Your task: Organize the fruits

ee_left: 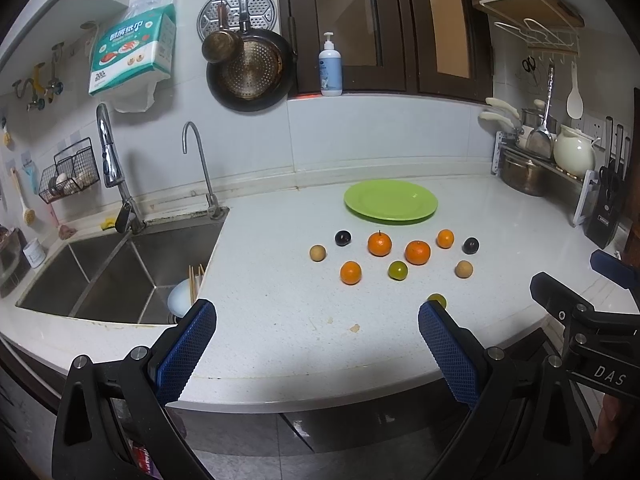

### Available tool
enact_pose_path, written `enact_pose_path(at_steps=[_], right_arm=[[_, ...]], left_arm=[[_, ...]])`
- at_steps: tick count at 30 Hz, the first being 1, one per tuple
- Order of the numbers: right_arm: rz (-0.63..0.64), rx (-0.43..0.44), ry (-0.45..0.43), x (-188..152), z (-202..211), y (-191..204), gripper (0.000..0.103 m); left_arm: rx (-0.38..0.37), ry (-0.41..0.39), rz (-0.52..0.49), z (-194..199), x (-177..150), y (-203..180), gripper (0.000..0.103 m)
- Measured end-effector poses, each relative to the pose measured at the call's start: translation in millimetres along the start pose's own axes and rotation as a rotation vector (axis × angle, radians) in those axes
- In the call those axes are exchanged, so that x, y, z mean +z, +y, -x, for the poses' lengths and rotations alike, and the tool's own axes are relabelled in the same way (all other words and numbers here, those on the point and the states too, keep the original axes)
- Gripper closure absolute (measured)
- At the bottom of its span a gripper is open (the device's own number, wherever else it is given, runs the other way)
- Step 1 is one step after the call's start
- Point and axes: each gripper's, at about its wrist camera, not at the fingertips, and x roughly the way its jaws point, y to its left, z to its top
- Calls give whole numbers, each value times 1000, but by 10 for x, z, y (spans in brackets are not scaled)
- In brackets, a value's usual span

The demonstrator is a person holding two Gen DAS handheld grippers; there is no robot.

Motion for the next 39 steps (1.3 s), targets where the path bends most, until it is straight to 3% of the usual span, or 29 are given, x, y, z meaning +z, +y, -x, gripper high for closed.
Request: enact_pose_path(at_steps=[22,28,39], right_arm=[[15,15,33,-5,-172,-9,1],[-5,53,40,3,-287,-5,1],[-6,108,65,-6,-587,79,3]], left_arm=[[6,19,-7,-176,32,-23,0],[9,33,-16,-306,27,-56,0],[-44,40,-49,-711,129,-39,12]])
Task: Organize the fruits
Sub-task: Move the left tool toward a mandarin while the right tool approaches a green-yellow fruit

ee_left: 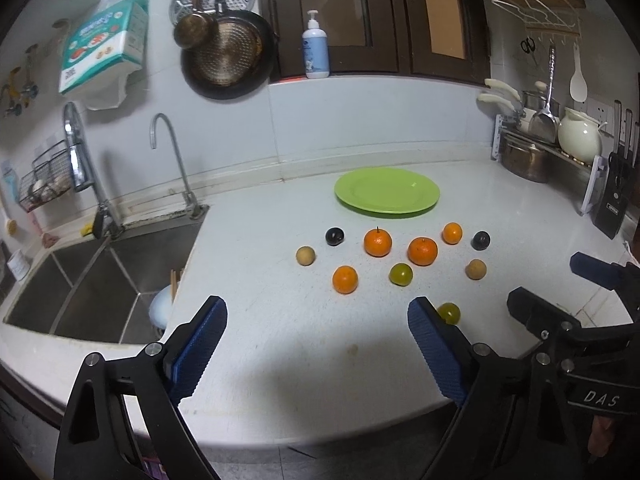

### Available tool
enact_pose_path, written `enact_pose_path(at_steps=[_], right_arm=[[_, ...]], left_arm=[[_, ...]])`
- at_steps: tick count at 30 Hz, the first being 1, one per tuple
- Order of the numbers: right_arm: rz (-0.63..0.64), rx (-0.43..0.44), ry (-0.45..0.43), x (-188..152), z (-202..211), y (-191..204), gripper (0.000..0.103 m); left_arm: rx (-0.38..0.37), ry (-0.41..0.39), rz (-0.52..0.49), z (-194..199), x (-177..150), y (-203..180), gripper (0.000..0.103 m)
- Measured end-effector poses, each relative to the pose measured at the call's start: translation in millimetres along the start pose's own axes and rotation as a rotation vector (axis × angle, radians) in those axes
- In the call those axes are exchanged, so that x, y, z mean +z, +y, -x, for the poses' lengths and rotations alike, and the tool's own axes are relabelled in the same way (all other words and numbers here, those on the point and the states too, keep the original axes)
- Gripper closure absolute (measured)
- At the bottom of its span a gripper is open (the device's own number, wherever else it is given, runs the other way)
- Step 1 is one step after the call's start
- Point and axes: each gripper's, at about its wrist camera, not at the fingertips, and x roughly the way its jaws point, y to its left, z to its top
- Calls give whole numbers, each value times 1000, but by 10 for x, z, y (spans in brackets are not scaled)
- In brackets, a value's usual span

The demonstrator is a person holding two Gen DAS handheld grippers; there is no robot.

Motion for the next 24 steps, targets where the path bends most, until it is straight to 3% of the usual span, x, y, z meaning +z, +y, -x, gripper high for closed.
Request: enact_pose_path(at_steps=[5,16,24], right_arm=[[-18,-36,36,12,-262,78,9],[-152,-132,163,-120,-851,198,34],[-240,-174,211,-206,-1063,264,51]], left_arm=[[-70,19,-63,-354,98,53,20],[-248,108,-242,-1170,194,91,36],[-344,193,-283,-1544,147,19,46]])
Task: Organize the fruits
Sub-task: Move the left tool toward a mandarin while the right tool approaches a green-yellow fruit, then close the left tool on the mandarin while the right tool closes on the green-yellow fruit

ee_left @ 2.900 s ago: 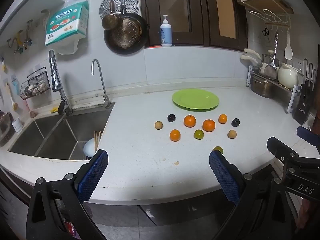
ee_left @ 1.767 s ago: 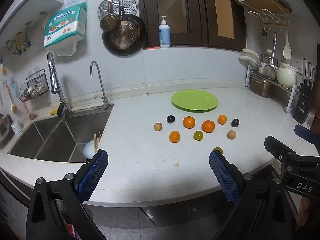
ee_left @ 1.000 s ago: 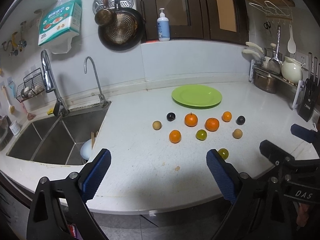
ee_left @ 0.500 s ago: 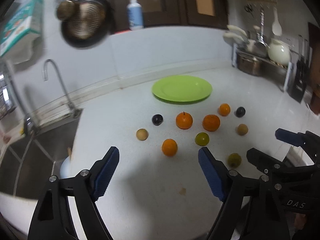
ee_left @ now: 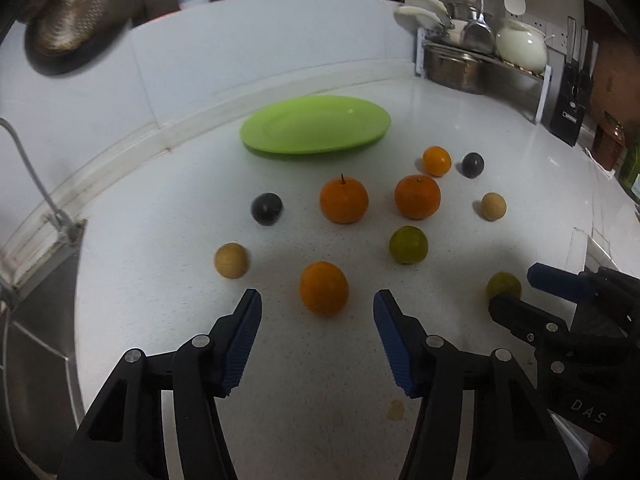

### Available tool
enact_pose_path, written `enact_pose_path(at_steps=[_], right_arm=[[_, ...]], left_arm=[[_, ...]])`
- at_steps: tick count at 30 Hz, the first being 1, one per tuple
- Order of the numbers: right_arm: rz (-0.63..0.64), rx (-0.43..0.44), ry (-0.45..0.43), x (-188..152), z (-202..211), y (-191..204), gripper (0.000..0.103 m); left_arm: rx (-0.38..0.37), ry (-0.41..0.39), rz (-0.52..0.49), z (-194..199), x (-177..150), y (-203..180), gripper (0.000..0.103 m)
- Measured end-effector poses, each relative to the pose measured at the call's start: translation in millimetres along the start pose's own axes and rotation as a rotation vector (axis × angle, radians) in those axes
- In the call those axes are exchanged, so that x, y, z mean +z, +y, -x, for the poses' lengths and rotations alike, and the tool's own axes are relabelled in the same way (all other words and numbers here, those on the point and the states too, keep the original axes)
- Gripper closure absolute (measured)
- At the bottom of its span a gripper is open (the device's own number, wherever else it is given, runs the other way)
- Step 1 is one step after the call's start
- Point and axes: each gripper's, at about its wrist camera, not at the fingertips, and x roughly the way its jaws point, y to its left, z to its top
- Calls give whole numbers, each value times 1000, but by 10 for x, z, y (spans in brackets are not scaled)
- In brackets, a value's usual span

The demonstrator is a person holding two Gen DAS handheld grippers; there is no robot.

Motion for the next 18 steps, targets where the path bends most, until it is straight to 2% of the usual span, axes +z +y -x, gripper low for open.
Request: enact_pose_path(at_steps=[9,18], right_arm=[[-60,-28,22,-8,-127,-40,63],[-52,-43,29,32,-176,-15,73]], left_arm=[[-43,24,-20,-198,46,10,57],[-80,72,0,-328,41,65,71]])
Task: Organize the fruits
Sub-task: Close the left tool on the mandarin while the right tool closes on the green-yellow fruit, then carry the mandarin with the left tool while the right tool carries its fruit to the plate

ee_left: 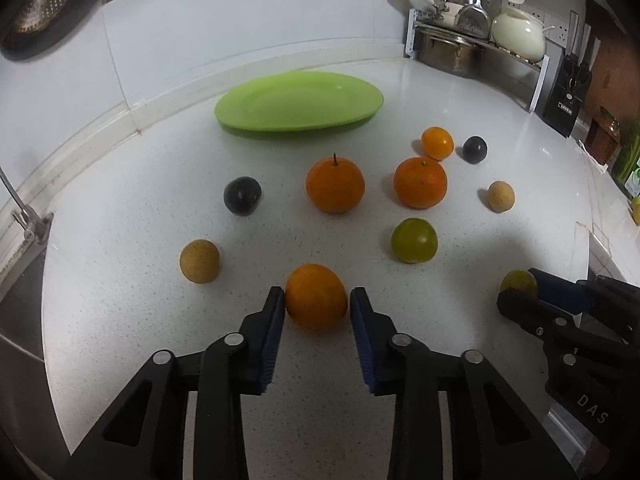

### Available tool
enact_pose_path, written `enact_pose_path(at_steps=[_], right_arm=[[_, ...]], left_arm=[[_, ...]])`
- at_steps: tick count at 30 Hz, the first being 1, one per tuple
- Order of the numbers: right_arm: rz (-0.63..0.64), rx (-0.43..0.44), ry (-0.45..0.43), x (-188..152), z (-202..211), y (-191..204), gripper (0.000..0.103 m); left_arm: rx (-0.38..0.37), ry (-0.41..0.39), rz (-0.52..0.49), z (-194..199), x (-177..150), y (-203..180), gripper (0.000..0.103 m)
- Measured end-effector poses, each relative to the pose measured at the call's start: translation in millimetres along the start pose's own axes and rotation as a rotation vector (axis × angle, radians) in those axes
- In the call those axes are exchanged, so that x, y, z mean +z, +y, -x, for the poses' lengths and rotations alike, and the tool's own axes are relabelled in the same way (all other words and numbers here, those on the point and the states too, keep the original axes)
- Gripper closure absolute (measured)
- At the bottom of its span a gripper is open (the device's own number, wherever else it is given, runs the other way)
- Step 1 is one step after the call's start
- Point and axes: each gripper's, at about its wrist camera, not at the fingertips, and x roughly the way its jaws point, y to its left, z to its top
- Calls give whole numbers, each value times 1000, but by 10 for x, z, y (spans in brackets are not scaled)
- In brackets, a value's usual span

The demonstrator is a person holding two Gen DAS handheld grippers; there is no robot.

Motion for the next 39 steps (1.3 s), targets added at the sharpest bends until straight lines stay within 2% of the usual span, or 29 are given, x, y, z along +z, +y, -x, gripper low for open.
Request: enact_pose_path(at_steps=[12,20,31,39], right_arm=[[54,35,-25,143,53,99,74],[110,102,-51,360,95,62,74],[238,224,-74,886,40,-19,74],[321,274,-94,1372,-84,-34,74]], left_arm=[[-17,-29,15,131,46,18,72],[36,-81,40,286,190,-40,72],[114,-117,131,310,514,-94,72],[124,-141,161,189,905,-58,72]])
